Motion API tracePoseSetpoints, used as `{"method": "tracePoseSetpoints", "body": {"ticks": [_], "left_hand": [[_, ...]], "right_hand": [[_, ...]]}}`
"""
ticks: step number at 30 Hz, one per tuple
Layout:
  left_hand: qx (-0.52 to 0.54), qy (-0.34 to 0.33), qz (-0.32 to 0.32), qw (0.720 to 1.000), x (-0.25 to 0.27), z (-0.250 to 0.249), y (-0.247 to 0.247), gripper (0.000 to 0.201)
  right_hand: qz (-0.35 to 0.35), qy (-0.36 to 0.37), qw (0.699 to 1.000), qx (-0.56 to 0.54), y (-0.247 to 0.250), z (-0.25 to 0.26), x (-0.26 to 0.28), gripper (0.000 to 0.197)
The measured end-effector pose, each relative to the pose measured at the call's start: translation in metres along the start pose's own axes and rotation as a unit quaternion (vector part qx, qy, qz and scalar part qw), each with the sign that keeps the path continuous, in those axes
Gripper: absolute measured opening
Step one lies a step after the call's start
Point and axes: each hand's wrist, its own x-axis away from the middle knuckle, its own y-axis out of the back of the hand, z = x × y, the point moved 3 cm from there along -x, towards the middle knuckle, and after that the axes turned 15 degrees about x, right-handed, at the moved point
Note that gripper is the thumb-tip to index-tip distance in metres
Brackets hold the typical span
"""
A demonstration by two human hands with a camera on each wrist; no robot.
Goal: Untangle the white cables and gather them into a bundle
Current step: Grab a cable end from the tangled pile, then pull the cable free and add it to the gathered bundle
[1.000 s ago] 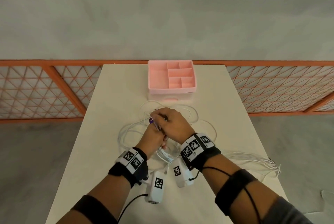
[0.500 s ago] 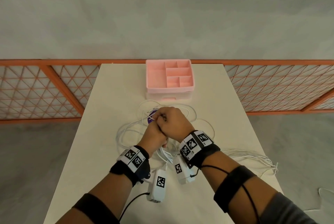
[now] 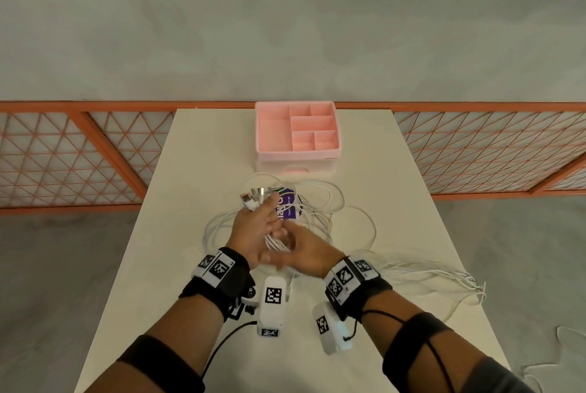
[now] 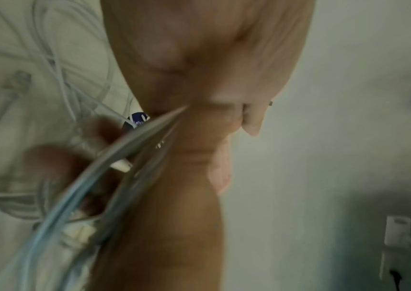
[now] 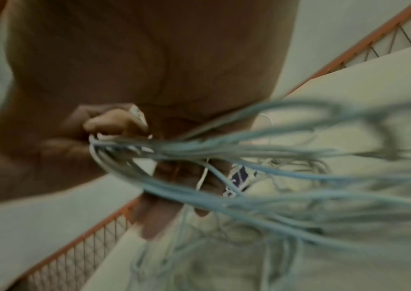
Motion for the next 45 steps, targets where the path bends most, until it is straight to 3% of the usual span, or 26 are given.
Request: {"method": "tracePoseSetpoints", "body": {"ticks": [2, 7, 12, 17, 19, 25, 28, 30, 33, 36, 38, 41, 45], "left_hand": [[0.033, 0.012, -0.010, 0.999, -0.002, 0.002, 0.003, 0.022], [-0.033, 0.013, -0.006, 0.999, 0.004, 0.016, 0.015, 0.020], [0.054, 0.035, -0.018, 0.998, 0.001, 0.016, 0.025, 0.027], [0.043, 0.000, -0.099, 0.994, -0.008, 0.004, 0.043, 0.027], [0.026, 0.000, -0.098, 0.995, -0.009, 0.005, 0.045, 0.028], [-0.044, 0.028, -0.053, 0.997, -0.009, 0.005, 0.036, 0.034], [-0.098, 0.049, -0.044, 0.993, -0.003, 0.013, 0.035, 0.038], [-0.135, 0.063, -0.044, 0.988, 0.001, 0.023, 0.040, 0.040], [-0.140, 0.069, -0.059, 0.986, 0.002, 0.029, 0.057, 0.042], [-0.112, 0.067, -0.085, 0.988, -0.002, 0.031, 0.071, 0.039], [-0.110, 0.057, -0.092, 0.988, -0.004, 0.031, 0.074, 0.039], [-0.123, 0.048, -0.087, 0.987, -0.004, 0.033, 0.075, 0.036], [-0.110, 0.029, -0.094, 0.989, -0.003, 0.031, 0.072, 0.033]], "right_hand": [[0.025, -0.010, 0.998, 0.059, -0.011, -0.007, 0.004, 0.027], [0.000, 0.016, 0.987, 0.161, -0.017, -0.009, 0.007, 0.019], [-0.016, -0.009, 0.971, 0.238, -0.020, -0.024, 0.004, 0.024], [0.004, -0.116, 0.928, 0.355, -0.018, -0.083, 0.026, 0.040], [-0.008, -0.144, 0.915, 0.378, -0.013, -0.107, 0.039, 0.046], [-0.031, -0.209, 0.860, 0.465, 0.029, -0.139, 0.063, 0.035], [0.021, -0.230, 0.860, 0.456, 0.034, -0.143, 0.062, 0.041], [0.101, -0.241, 0.871, 0.416, 0.027, -0.141, 0.059, 0.068], [0.169, -0.201, 0.888, 0.379, 0.026, -0.118, 0.052, 0.083], [0.136, -0.130, 0.929, 0.317, 0.027, -0.079, 0.038, 0.071], [0.108, -0.080, 0.939, 0.316, 0.018, -0.056, 0.023, 0.054], [0.095, -0.028, 0.912, 0.397, -0.010, -0.046, 0.002, 0.025], [0.096, -0.039, 0.874, 0.475, -0.035, -0.054, -0.003, 0.043]]}}
